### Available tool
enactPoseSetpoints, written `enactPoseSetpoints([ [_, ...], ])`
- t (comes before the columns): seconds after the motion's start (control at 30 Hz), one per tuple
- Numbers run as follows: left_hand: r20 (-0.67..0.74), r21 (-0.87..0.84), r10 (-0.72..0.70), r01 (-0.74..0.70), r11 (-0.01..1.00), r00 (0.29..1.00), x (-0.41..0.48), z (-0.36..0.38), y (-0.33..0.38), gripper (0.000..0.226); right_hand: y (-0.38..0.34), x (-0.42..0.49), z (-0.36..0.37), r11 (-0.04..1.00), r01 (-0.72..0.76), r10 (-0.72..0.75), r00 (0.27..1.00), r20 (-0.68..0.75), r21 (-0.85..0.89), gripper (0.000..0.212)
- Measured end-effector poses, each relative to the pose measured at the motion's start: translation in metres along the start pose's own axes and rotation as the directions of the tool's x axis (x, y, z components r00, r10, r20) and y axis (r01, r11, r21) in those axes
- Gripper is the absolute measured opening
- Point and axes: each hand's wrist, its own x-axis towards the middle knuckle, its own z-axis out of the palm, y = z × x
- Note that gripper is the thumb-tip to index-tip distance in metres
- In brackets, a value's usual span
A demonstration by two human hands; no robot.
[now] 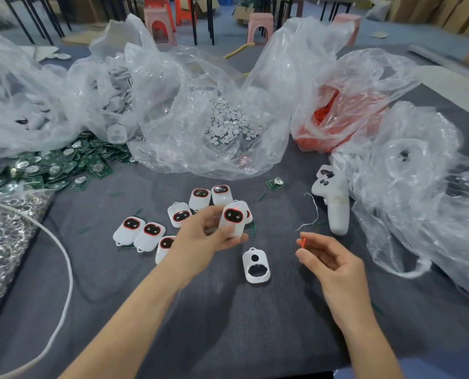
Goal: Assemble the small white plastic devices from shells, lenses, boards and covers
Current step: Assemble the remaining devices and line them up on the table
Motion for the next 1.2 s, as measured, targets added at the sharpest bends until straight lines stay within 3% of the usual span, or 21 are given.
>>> enactPoseSetpoints([
  [0.17,-0.111,0.110,0.118,-0.106,0.988,0.987,-0.004,0.014,-0.006,0.033,0.000,-0.001,0.000,1.000,-0.003,0.003,1.000,-0.008,0.000,0.025],
  [0.43,-0.070,-0.002,0.089,-0.089,0.996,0.994,-0.008,0.013,-0.010,0.032,-0.002,-0.002,0.002,1.000,-0.007,0.007,1.000,-0.020,-0.009,0.025],
  [0.7,-0.215,0.155,0.133,-0.100,0.983,0.968,-0.008,0.014,-0.017,0.029,-0.001,-0.002,0.002,1.000,-0.011,0.011,1.000,-0.017,-0.012,0.028],
  [0.83,-0.207,0.040,0.108,-0.102,0.994,0.972,-0.011,0.018,-0.014,0.032,-0.002,0.000,0.004,0.999,-0.008,0.009,1.000,-0.013,0.040,0.036],
  [0.93,-0.096,-0.097,0.072,-0.082,0.992,0.993,-0.016,0.024,-0.009,0.031,-0.010,0.007,0.015,0.993,-0.095,0.095,0.995,-0.002,0.066,0.035],
  [1.07,-0.036,-0.119,0.093,-0.097,0.988,0.995,-0.019,0.037,-0.007,0.019,-0.029,0.019,0.049,0.969,-0.211,0.187,0.967,0.175,0.132,0.016],
  [1.2,-0.072,-0.048,0.125,-0.129,0.990,0.990,-0.018,0.034,-0.007,0.020,-0.035,0.021,0.067,0.986,-0.159,0.141,0.962,0.236,0.057,0.011],
])
